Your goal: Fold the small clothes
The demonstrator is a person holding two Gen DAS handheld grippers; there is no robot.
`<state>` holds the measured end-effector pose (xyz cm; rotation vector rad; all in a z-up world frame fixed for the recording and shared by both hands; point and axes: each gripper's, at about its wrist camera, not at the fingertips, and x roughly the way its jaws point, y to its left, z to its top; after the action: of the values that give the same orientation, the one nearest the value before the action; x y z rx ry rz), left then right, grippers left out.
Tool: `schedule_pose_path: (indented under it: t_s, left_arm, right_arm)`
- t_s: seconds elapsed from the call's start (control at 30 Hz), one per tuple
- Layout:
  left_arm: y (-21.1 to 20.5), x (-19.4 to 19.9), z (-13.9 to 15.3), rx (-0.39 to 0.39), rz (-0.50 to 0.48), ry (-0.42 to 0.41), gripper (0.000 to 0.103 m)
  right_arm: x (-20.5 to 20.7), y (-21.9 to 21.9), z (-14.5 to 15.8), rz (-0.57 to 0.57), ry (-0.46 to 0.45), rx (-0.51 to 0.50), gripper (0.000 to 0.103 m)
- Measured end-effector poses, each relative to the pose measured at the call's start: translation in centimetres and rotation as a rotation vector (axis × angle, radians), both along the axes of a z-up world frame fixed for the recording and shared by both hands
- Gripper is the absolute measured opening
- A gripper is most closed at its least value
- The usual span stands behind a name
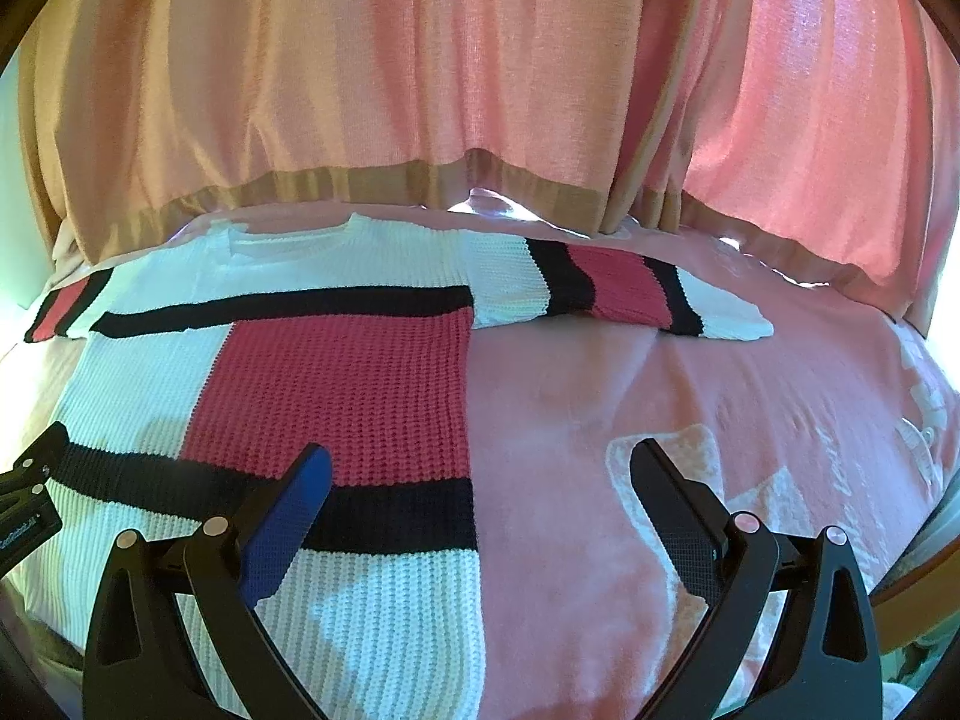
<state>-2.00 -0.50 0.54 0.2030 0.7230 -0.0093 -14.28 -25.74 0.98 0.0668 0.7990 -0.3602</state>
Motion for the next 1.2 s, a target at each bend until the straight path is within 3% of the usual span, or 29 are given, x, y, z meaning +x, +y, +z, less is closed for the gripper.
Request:
schedule_pose_path:
  t_s: [1.07, 1.2]
  left_arm:
    - [0.2, 0.3, -0.3, 0.004, 0.008, 0.019, 0.098]
    - [0.5, 1.2, -0.3, -0.018, 0.014, 0.057, 0.098]
  right_arm:
    - [0.4, 0.2, 0.0, -0.004, 0.007, 0.006, 0.098]
    - [1.2, -2.3, 0.7, -0.03, 0.002, 0.037, 0.098]
